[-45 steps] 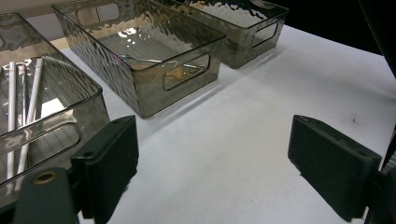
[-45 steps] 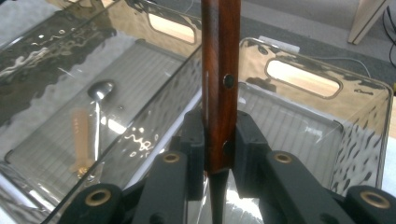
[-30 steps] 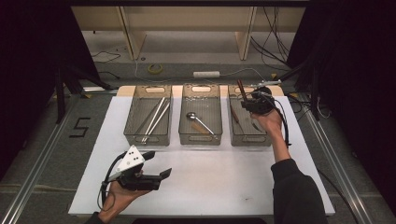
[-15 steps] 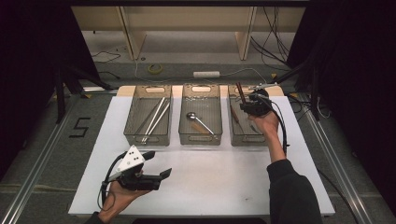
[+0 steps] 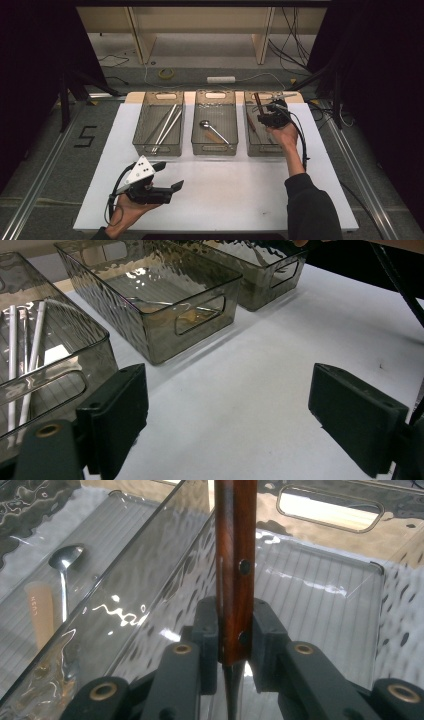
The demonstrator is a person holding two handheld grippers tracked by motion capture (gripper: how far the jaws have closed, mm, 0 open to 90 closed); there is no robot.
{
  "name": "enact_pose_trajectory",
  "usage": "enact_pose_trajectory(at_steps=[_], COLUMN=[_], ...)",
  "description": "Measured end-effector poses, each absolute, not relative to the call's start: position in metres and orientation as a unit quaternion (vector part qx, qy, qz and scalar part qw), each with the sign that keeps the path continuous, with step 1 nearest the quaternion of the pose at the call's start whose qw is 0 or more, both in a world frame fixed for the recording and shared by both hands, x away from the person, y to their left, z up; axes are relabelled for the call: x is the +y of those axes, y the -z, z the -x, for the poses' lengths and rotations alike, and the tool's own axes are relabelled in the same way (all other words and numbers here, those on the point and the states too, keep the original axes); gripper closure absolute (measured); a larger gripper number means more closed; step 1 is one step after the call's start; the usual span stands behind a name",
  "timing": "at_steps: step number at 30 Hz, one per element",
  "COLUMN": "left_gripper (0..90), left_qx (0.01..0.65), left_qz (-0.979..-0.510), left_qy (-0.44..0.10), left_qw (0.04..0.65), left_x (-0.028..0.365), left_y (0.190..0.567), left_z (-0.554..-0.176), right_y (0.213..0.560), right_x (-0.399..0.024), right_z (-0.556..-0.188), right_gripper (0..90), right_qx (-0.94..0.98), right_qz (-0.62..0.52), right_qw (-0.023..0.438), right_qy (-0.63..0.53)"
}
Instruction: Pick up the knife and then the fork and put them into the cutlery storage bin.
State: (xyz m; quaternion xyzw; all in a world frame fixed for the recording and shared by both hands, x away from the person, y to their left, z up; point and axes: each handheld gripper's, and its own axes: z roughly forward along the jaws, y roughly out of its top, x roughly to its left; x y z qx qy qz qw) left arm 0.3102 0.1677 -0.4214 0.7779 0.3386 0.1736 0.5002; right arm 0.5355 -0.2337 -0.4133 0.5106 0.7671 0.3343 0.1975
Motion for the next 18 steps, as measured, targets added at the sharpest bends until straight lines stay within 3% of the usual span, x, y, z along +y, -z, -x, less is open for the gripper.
enact_pose_trajectory(at_steps=[18], left_gripper=[15.7], left_qx=[0.339], left_qz=[-0.778], left_qy=[-0.175], left_qw=[0.499], left_x=[0.1676], left_y=[0.4213], left_z=[-0.3100], right_y=[0.4197], right_x=[-0.2350], right_z=[-0.5364], right_gripper=[73.3], right_qx=[0.758], right_qz=[-0.536], right_qw=[0.187], right_qy=[-0.322])
